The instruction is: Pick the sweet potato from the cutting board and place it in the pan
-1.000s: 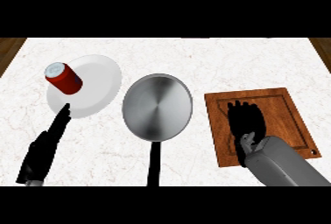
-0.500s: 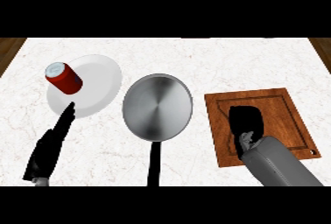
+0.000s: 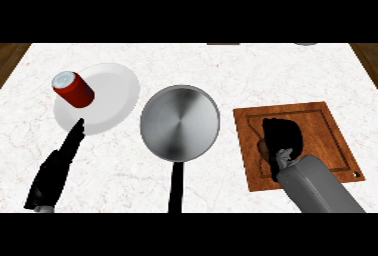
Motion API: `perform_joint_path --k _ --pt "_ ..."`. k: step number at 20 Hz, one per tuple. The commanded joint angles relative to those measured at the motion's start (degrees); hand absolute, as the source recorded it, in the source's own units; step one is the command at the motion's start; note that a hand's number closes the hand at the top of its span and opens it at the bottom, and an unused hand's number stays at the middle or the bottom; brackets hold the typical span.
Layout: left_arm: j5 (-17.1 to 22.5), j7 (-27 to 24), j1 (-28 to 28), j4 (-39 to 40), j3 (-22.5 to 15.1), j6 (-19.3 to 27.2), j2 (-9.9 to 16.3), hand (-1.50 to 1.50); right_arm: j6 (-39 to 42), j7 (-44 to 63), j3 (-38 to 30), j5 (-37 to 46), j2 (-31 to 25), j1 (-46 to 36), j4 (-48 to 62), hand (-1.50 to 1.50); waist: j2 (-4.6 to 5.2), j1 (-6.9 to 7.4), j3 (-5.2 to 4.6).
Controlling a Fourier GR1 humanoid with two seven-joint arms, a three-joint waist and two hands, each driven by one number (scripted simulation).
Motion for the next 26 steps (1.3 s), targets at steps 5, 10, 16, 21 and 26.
perform_joint_path --k 5,10,16,21,26 --pt "-2.45 2.60 -3.85 0.91 -0.05 1.16 -2.11 0.00 -2.20 -10.50 -8.27 -6.81 -1.84 4.59 -0.79 1.50 0.66 -0.51 0.52" --pt "-1.10 0.57 -1.43 1.51 1.59 -0.62 -1.55 0.00 -5.26 -19.79 -14.72 -8.08 -10.37 7.27 -8.84 1.50 0.52 -0.56 0.48" --pt "-0.69 -0.13 -1.59 1.30 1.92 -1.22 -1.14 0.00 -18.55 -28.27 -17.72 -4.75 -12.20 2.55 -16.77 1.50 0.35 -0.54 0.51" --pt "-0.50 1.45 -2.16 0.53 2.22 -1.87 -1.08 0.00 -22.61 -30.72 -17.54 -3.80 -9.07 -4.32 -19.43 1.50 0.59 0.36 0.46" --pt "-0.89 1.49 -1.83 0.22 2.31 -3.36 -0.91 0.00 -25.14 -28.37 -14.36 -3.02 0.58 -10.11 -14.97 1.50 0.71 0.70 0.45"
